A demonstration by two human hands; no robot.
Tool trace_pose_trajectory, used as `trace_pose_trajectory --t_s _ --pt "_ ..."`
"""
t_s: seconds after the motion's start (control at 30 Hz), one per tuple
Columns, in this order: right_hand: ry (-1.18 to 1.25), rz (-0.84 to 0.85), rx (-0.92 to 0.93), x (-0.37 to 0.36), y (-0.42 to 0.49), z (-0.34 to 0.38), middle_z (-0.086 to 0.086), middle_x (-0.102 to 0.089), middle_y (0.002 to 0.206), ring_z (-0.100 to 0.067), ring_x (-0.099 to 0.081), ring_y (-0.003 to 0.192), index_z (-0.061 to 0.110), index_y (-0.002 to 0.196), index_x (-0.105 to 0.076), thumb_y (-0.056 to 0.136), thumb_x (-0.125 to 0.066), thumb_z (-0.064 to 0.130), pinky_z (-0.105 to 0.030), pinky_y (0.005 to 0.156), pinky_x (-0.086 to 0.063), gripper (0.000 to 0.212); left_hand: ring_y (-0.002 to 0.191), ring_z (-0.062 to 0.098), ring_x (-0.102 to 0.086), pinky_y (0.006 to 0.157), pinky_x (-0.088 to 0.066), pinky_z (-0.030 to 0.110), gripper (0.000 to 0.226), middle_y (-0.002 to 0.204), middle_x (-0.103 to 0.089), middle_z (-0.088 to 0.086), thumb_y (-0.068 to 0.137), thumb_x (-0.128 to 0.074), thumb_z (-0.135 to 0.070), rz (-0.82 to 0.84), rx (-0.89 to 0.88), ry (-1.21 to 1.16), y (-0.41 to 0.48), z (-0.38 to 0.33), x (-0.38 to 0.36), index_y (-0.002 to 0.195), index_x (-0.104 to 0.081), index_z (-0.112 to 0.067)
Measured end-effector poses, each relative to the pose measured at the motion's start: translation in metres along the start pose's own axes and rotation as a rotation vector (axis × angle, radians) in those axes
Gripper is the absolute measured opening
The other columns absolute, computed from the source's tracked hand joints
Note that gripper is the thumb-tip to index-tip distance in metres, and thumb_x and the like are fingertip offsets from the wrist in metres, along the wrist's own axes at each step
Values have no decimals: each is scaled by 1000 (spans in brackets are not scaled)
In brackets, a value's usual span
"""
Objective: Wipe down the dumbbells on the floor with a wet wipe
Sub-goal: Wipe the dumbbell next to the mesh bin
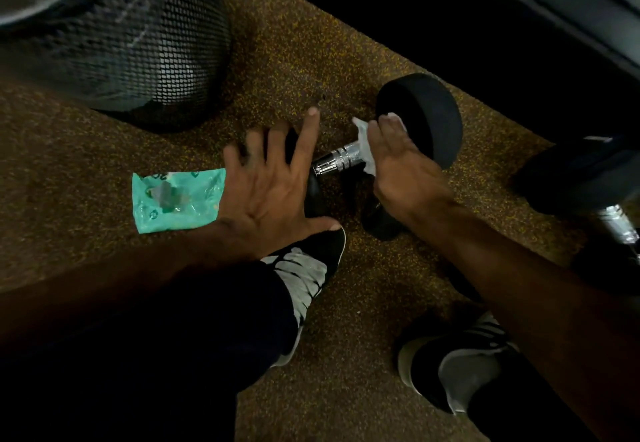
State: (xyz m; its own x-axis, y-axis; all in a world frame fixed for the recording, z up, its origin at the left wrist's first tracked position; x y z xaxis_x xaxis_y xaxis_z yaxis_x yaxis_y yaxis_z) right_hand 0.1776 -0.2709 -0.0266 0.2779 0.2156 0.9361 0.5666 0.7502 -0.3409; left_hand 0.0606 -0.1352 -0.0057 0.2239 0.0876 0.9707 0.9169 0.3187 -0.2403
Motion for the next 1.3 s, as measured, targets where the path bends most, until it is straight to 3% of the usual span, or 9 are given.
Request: trace_pose_trajectory --t_s 0.17,0.33,0.47,0.83,0.93,1.0,1.1,1.2,1.3 --pt "23 28 158 0 -6 25 -21 -5 161 -33 -1 150 -2 153 -5 94 -34 3 -33 119 7 66 114 39 -46 90 -41 55 154 138 -43 20 34 -61 -97 28 6 -38 16 15 7 156 -11 -16" --pt "68 -81 -28 4 19 20 -26 -11 159 -36 -6 150 -5 152 -10 92 -37 4 -39 123 -3 66 136 39 -32 107 -31 60 140 150 -25 15 45 -72 -86 147 10 -272 49 45 12 154 -12 -22" --pt "16 -179 225 3 29 32 -26 -25 156 -37 -19 147 -7 149 -21 89 -33 4 -37 119 -4 63 127 40 -38 98 -37 57 118 142 -39 20 66 -48 -85 -30 -70 -94 47 49 18 155 -19 -13" --pt "208 -196 -144 0 55 19 -24 -6 161 -34 -1 150 -4 152 -6 94 -40 4 -42 123 -10 68 129 41 -36 101 -35 55 152 149 -31 20 37 -76 -85 -9 71 -90 59 54 12 156 -15 -14" --pt "571 -208 -266 -1 55 43 -24 -24 156 -37 -29 143 2 153 -10 88 -36 8 -45 113 -36 70 131 41 -32 105 -32 55 151 148 -30 20 37 -79 -82 15 94 -143 65 59 13 156 -14 -17" --pt "1026 -317 -514 3 57 44 -26 -48 138 -33 -61 108 10 152 -21 91 -27 20 -41 89 -55 62 131 40 -32 106 -31 55 152 148 -30 19 36 -79 -81 22 100 -158 68 62 13 157 -13 -17" --pt "1647 -366 -904 15 80 32 -25 -50 138 -16 -61 88 0 141 -39 101 -31 12 -21 62 -49 42 131 40 -33 106 -31 55 151 147 -32 18 36 -79 -81 16 108 -155 67 63 13 157 -15 -16" --pt "1431 -158 -1069 29 90 28 -14 -56 134 -21 -60 112 0 130 -50 104 -35 15 -24 81 -48 34 130 40 -34 104 -32 53 147 147 -33 17 37 -79 -80 -5 108 -146 66 61 13 155 -19 -16" --pt "2029 -193 -1031 5 80 43 -12 -61 98 -14 -54 70 -5 128 -49 100 -31 0 -26 65 -48 34 128 40 -36 102 -33 53 145 146 -34 17 36 -79 -79 -21 102 -152 66 60 12 153 -22 -16"
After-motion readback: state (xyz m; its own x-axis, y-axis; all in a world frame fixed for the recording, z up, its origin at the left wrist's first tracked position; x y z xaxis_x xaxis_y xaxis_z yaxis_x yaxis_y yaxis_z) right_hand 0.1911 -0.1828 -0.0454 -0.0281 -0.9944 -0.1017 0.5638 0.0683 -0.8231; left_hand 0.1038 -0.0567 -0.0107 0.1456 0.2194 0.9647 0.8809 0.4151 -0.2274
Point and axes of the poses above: each hand's wrist, its own y-axis towards the middle knuckle, its own x-axis out of the back of the hand, z = x × y, the point moved 4 cm from there along y, towards the middle knuckle
